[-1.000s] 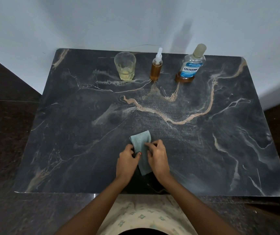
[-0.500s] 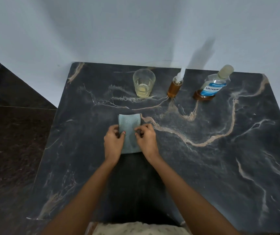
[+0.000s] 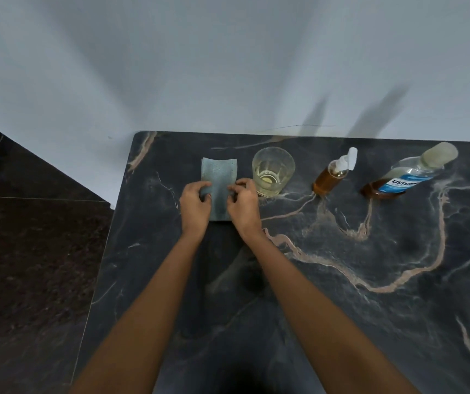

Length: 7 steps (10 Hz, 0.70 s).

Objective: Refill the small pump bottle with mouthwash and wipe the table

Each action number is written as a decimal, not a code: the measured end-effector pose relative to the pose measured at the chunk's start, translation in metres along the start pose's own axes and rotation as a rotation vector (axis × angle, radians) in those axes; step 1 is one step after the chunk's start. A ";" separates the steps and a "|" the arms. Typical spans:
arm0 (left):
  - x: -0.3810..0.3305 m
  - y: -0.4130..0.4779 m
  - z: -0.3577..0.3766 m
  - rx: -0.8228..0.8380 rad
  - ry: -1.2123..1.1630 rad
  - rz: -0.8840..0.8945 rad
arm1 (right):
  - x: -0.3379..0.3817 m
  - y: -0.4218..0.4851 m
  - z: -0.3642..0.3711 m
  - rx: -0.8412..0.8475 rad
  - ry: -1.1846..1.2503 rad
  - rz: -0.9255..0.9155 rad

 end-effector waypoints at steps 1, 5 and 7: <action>0.000 0.015 0.008 0.028 0.024 0.002 | 0.000 0.010 0.004 -0.008 -0.038 0.004; 0.006 0.011 0.026 0.094 0.126 0.047 | -0.010 0.001 0.017 0.120 -0.178 0.013; -0.002 -0.017 0.028 0.067 0.175 0.090 | -0.015 -0.023 -0.003 0.067 -0.145 -0.061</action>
Point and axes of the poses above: each hand's wrist, its own y-axis towards the middle knuckle, its own z-axis out of the palm, x = y × z, the point moved 10 cm from there along y, towards the middle knuckle, and after that the axes turned 9 degrees about y, right-handed, at the moved point
